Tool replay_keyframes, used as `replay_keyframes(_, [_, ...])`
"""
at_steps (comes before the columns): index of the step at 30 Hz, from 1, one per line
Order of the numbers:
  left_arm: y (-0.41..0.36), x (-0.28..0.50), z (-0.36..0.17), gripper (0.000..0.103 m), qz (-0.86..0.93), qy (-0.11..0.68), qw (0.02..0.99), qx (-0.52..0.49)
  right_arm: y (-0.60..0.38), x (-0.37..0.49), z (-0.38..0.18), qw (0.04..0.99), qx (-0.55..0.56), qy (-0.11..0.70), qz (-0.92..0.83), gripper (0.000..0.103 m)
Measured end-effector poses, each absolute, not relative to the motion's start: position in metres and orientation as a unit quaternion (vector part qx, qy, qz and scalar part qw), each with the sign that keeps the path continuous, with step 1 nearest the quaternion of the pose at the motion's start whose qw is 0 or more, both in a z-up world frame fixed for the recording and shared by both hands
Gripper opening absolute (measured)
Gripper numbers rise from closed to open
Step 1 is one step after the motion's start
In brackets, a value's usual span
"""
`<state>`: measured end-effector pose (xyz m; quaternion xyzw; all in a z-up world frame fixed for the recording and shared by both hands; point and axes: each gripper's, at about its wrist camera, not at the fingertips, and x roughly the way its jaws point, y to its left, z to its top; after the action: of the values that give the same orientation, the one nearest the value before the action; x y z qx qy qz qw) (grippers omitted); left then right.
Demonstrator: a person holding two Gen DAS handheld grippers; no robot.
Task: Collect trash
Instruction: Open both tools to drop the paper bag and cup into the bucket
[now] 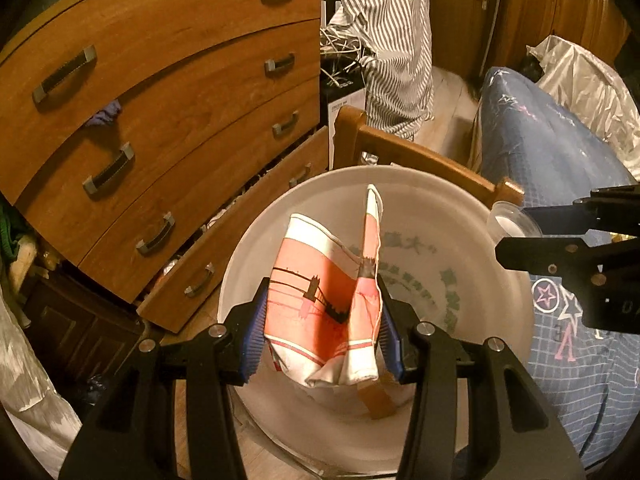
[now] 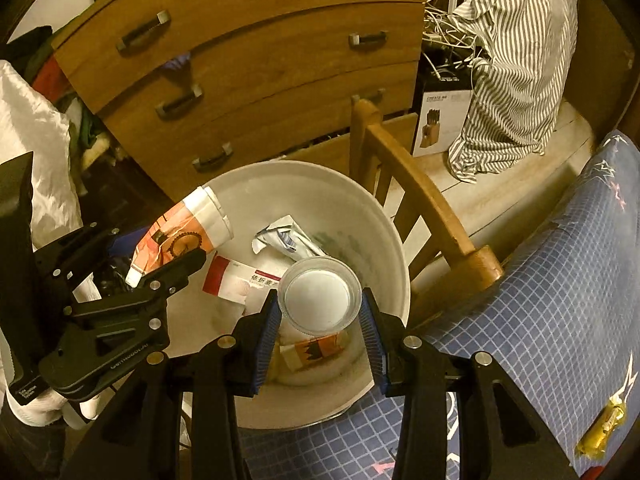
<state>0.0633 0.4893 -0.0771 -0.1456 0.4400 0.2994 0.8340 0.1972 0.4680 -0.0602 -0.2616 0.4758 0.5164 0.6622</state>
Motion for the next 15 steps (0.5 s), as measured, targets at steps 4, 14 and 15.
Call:
replay_keyframes(4, [0.4935,0.0633,-0.0813,0.046,0.302,0.444,0.831,-0.146,0.4686,0.1979,-0.0640,0.661,-0.264,0.476,0.517,0.041])
replay_keyframes(14, [0.4955,0.0661,-0.0856,0.046,0.304,0.447,0.829,-0.142,0.4657,0.2045,-0.0645,0.664,-0.259,0.476,0.516,0.041])
replay_keyframes(15, [0.4955,0.0666,-0.0861,0.046,0.304,0.447,0.829,-0.141,0.4647,0.2055,-0.0643,0.664,-0.258,0.475,0.516,0.041])
